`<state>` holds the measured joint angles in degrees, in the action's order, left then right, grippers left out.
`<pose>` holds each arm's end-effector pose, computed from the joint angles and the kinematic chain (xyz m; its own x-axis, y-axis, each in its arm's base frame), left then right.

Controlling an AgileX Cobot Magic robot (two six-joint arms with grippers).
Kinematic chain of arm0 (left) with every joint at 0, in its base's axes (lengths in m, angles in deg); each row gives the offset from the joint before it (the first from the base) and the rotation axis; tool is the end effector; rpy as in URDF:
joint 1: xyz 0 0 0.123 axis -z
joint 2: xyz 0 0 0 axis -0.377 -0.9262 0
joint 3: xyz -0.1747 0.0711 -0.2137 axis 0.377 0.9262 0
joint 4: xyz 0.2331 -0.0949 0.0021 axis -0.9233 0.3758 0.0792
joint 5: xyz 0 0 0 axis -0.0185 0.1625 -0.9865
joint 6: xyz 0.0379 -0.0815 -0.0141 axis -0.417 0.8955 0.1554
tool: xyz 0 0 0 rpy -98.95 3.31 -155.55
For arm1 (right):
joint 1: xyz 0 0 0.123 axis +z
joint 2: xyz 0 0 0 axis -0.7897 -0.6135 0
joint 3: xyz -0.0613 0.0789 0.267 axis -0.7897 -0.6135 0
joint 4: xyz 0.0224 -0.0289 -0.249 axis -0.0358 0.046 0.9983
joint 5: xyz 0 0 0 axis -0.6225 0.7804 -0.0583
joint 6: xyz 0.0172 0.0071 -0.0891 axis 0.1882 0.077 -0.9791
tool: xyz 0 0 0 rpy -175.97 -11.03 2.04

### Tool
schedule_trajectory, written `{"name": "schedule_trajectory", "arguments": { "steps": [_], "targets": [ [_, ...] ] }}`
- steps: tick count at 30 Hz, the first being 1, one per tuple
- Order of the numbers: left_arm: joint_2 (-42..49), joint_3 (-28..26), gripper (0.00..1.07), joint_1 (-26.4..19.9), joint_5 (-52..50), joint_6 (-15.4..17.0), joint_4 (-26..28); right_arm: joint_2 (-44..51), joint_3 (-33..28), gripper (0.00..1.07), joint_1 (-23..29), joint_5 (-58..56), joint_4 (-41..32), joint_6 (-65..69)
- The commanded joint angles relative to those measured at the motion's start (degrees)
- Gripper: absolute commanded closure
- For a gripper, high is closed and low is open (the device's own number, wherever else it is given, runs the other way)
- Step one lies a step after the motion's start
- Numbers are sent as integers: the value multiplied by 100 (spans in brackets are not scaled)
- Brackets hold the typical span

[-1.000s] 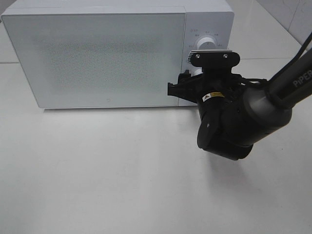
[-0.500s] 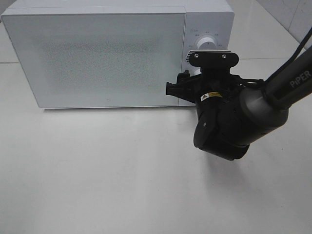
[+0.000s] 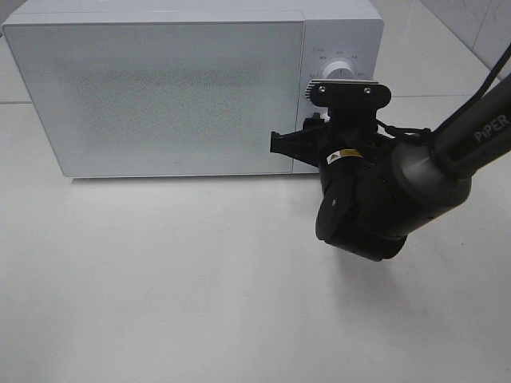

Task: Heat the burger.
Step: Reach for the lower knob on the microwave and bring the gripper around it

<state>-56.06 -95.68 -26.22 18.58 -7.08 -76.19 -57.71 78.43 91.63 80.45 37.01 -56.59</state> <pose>-0.0082 -0.0084 0.2822 -0.4380 0.0522 -0.8974 0.0421 0.9984 0.0375 0.3171 0.1740 0.1217 -0.0938 -0.0076 -0.9956 0.1448 0.9892 -0.0212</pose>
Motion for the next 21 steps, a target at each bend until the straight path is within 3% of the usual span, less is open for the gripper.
{"name": "schedule_trajectory", "arguments": {
  "steps": [1,4,5,7,13,21],
  "targets": [
    [115,11,9,-11,6,23,11,-11,40,88,-6,630,92,390],
    [115,11,9,-11,6,23,11,-11,40,94,-6,630,92,441],
    [115,11,9,-11,6,23,11,-11,40,102,-6,630,92,453],
    [115,11,9,-11,6,23,11,-11,40,107,-6,630,92,453],
    [115,11,9,-11,6,23,11,-11,40,107,-6,590,92,791],
    [115,11,9,-11,6,23,11,-11,40,107,-17,498,92,2286]
  ]
}}
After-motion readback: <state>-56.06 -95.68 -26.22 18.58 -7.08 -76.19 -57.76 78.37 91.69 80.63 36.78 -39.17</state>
